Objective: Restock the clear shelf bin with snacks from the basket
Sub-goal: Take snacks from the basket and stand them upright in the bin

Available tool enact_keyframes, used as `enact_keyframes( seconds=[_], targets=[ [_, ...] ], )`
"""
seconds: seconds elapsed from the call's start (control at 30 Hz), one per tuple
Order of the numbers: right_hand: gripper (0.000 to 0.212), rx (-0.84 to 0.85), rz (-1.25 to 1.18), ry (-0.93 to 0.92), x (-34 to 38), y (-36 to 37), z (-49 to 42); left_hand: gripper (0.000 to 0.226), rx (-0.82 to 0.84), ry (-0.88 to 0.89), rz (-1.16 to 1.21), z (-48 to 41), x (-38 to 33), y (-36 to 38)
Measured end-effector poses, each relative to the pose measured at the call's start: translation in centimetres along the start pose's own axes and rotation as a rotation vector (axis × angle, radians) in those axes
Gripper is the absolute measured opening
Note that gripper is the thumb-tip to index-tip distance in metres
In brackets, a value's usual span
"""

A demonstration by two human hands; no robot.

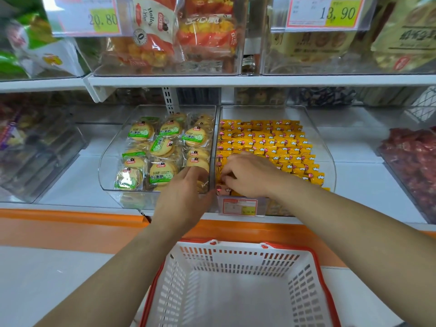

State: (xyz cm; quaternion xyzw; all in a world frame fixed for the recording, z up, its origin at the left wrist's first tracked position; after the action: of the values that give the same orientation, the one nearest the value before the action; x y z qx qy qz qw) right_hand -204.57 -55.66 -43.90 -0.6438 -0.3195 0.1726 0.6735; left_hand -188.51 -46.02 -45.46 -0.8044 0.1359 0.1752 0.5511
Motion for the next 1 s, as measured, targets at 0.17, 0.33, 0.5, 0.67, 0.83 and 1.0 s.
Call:
enact_keyframes(
  seconds=[0.17, 0.33, 0.5, 0.67, 0.83, 1.0],
  targets=[
    [0.044, -0.018, -0.082, 0.118, -1.3, -0.9, 2.8, 0.034, -0.134, 0.135, -0.025, 0.2, -1.3, -0.6],
    [0.065, -0.147, 0.037, 0.309, -4.7, 0.6, 8.2, 0.047, 0.086, 0.338, -0.053, 2.4, -5.3, 2.9],
    [0.068, -0.006, 0.061, 0.404, -6.7, 2.2, 7.4, 0.064, 0.24, 0.256, -0.216, 2.7, -6.3, 5.9],
    [0.068, -0.024, 0.032, 0.422, -7.6, 2.7, 6.8, 0.059, 0.27, 0.226, -0.163, 1.0, -6.0, 6.1],
    [0.078, -0.067, 0.026, 0.454, -8.1, 2.1, 6.8, 0.064, 0.293, 0.135, -0.207, -1.2, -7.0, 7.5],
    [0.073, -0.074, -0.003, 0.474, -8.9, 2.3, 5.2, 0.061, 0.381, 0.085, -0.327, -5.2, -7.2, 8.9]
  ],
)
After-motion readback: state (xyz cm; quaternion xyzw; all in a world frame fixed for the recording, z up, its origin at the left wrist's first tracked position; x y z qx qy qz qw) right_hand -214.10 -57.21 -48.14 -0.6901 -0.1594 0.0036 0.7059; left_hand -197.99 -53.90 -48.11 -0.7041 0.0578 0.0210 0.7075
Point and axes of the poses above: each hand's wrist, its own z-axis away from the middle knuckle, its own y-axis out of the palm, x = y × z, the point moved 1 cm from there along -z, towards the middle knuckle, and after that the axes turned 3 degrees about -x, right-handed, at the moved point
